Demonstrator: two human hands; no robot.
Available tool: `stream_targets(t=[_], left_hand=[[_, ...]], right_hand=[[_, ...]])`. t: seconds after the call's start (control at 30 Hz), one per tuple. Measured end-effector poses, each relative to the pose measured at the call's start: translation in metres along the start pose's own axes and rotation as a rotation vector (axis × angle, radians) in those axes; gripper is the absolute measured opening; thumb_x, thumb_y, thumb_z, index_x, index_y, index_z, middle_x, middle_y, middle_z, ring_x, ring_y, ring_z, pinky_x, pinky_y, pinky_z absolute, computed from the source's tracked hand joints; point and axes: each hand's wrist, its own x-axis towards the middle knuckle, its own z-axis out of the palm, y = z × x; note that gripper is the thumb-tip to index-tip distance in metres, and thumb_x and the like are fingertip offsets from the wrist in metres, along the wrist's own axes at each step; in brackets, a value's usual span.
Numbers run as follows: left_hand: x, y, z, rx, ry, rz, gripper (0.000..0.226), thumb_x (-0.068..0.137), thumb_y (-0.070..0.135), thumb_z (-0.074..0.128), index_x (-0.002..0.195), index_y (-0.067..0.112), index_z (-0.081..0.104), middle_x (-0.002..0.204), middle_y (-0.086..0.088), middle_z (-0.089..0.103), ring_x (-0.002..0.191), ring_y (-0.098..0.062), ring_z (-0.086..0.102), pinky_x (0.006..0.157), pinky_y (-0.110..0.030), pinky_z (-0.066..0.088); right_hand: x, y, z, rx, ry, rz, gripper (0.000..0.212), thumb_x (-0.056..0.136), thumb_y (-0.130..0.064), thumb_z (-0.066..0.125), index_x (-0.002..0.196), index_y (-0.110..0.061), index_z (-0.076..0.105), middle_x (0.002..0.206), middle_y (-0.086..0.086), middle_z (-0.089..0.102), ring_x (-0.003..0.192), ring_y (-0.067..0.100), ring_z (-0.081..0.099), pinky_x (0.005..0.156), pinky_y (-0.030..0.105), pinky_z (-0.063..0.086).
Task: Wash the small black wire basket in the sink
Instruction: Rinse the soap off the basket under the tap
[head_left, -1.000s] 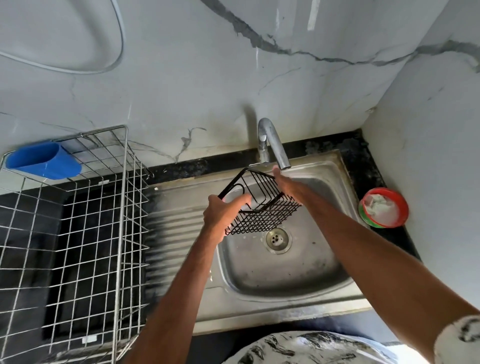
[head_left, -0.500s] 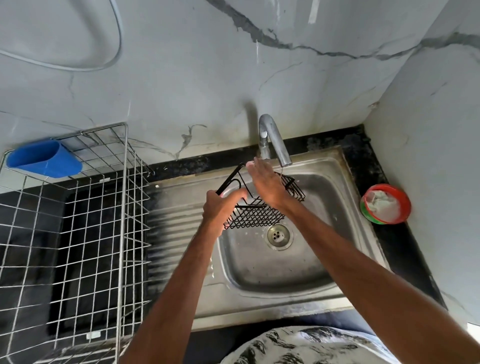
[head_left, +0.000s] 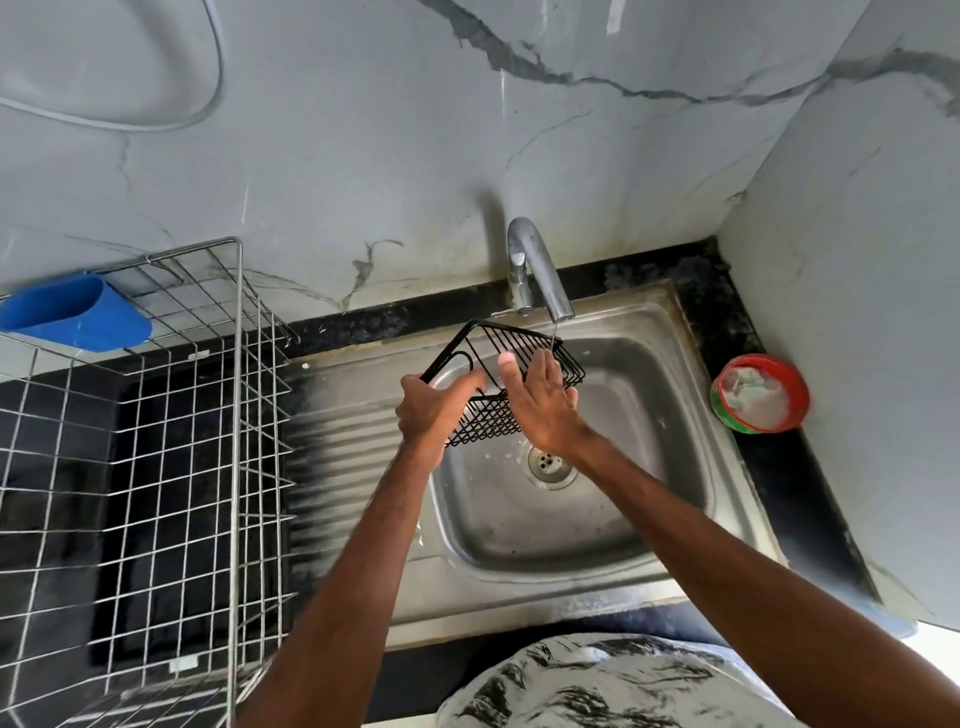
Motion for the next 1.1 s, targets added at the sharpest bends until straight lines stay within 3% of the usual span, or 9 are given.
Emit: stream_targets(t=[0.2, 0.3, 0.37, 0.53, 0.67, 0.73, 0.8, 0.93, 1.1], left_hand=[[-0.004, 0.001, -0.006, -0.017, -0.053, 0.011, 0.096, 0.043, 0.059, 0.079, 0.122, 0.018, 0.043, 0.12, -0.012, 0.059, 0.106, -0.03, 0.065, 0.069, -0.038, 0.057], [-0.005, 0.002, -0.006, -0.025, -0.093, -0.002, 0.095, 0.045, 0.056, 0.082, 0.123, 0.018, 0.042, 0.12, -0.011, 0.058, 0.105, -0.03, 0.066, 0.061, -0.033, 0.05], [-0.006, 0.003, -0.004, -0.026, -0.096, -0.007, 0.099, 0.043, 0.057, 0.081, 0.124, 0.018, 0.042, 0.121, -0.01, 0.056, 0.107, -0.03, 0.065, 0.063, -0.034, 0.052], [-0.002, 0.003, -0.006, -0.018, -0.097, -0.033, 0.105, 0.042, 0.06, 0.081, 0.128, 0.012, 0.047, 0.119, -0.013, 0.06, 0.102, -0.032, 0.067, 0.074, -0.044, 0.062], [0.001, 0.001, -0.013, -0.037, -0.104, -0.042, 0.096, 0.043, 0.058, 0.082, 0.122, 0.013, 0.052, 0.107, -0.009, 0.062, 0.09, -0.027, 0.066, 0.062, -0.038, 0.057], [0.001, 0.002, -0.015, -0.055, -0.111, -0.041, 0.092, 0.043, 0.055, 0.082, 0.12, 0.012, 0.055, 0.1, -0.008, 0.06, 0.082, -0.026, 0.064, 0.056, -0.035, 0.052], [-0.002, 0.004, -0.018, -0.077, -0.132, -0.046, 0.09, 0.045, 0.05, 0.082, 0.121, 0.01, 0.054, 0.097, -0.009, 0.06, 0.082, -0.027, 0.065, 0.057, -0.04, 0.058], [-0.004, 0.006, -0.02, -0.123, -0.155, -0.043, 0.071, 0.056, 0.04, 0.082, 0.112, 0.006, 0.054, 0.086, -0.012, 0.061, 0.079, -0.03, 0.064, 0.086, -0.056, 0.061], [-0.01, 0.011, -0.023, -0.136, -0.142, -0.02, 0.086, 0.05, 0.044, 0.079, 0.123, 0.007, 0.053, 0.087, -0.011, 0.065, 0.074, -0.026, 0.065, 0.084, -0.057, 0.061]], right_hand=[[0.049, 0.016, -0.021, 0.039, -0.017, 0.168, 0.122, 0.07, -0.094, -0.011, 0.162, -0.014, 0.002, 0.169, 0.015, -0.002, 0.155, 0.033, -0.005, 0.121, 0.065, 0.001], [0.075, 0.02, -0.03, -0.005, -0.035, 0.247, 0.115, 0.079, -0.089, -0.008, 0.161, -0.013, 0.014, 0.167, 0.02, 0.008, 0.155, 0.036, 0.004, 0.123, 0.06, 0.005], [0.084, 0.018, -0.035, -0.051, -0.092, 0.261, 0.101, 0.089, -0.081, -0.003, 0.161, -0.012, 0.015, 0.167, 0.02, 0.008, 0.155, 0.036, 0.005, 0.123, 0.057, 0.006], [0.094, 0.006, -0.038, -0.093, -0.123, 0.3, 0.107, 0.085, -0.084, -0.006, 0.16, -0.012, 0.018, 0.166, 0.021, 0.014, 0.155, 0.036, 0.01, 0.124, 0.058, 0.008], [0.112, 0.018, -0.036, -0.122, -0.159, 0.368, 0.13, 0.061, -0.1, -0.013, 0.161, -0.022, 0.017, 0.168, 0.012, 0.006, 0.155, 0.038, 0.001, 0.118, 0.069, -0.003], [0.119, 0.024, -0.033, -0.099, -0.107, 0.412, 0.143, 0.05, -0.104, -0.014, 0.161, -0.018, 0.015, 0.168, 0.015, 0.008, 0.155, 0.039, 0.004, 0.119, 0.069, 0.002], [0.107, 0.014, -0.034, -0.115, -0.047, 0.425, 0.138, 0.06, -0.101, -0.012, 0.16, -0.01, 0.017, 0.166, 0.021, 0.014, 0.154, 0.039, 0.01, 0.12, 0.066, 0.006], [0.074, -0.015, -0.024, -0.142, 0.009, 0.228, 0.102, 0.091, -0.079, 0.0, 0.16, -0.005, 0.005, 0.167, 0.022, 0.002, 0.155, 0.037, 0.001, 0.121, 0.059, -0.003], [0.036, -0.033, -0.004, -0.107, -0.036, -0.027, 0.097, 0.095, -0.076, 0.006, 0.159, -0.004, -0.008, 0.167, 0.021, -0.011, 0.154, 0.034, -0.013, 0.12, 0.051, -0.01]])
